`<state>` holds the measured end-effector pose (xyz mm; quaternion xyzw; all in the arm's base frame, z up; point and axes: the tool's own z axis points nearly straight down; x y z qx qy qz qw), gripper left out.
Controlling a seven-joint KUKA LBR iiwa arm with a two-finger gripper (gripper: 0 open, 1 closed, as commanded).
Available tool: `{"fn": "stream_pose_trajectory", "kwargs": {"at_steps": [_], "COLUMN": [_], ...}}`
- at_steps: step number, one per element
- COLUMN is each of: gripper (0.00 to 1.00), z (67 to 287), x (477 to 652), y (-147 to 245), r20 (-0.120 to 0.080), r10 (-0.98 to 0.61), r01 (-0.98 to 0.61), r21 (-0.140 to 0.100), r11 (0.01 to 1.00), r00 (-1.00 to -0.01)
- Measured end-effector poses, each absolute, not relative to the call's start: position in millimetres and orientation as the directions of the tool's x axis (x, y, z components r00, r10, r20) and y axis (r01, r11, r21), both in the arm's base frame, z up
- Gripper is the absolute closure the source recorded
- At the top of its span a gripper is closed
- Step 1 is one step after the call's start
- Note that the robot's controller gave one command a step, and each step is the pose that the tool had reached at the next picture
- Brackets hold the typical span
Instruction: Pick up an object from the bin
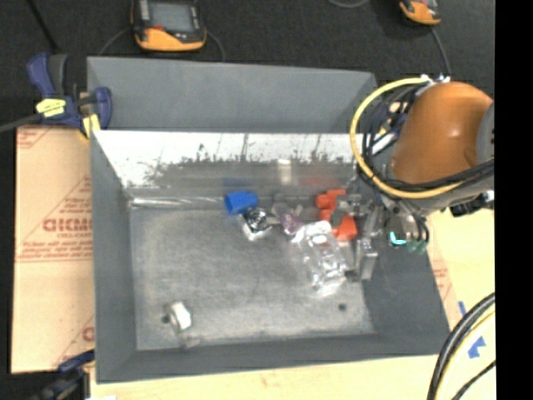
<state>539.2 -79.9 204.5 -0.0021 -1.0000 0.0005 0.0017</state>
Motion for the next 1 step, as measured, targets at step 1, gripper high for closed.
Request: {"fn": "stream_pose_trajectory", "kwargs": {"at_steps": [1], "gripper": [0.00], "z": [87.1], "x": [595.2], "y": [-129.5], "r20": [-0.018], "r10": [0.037], "r01": [0.037], "r21": [-0.003], "r11": [0.999], "r00": [-0.999]}}
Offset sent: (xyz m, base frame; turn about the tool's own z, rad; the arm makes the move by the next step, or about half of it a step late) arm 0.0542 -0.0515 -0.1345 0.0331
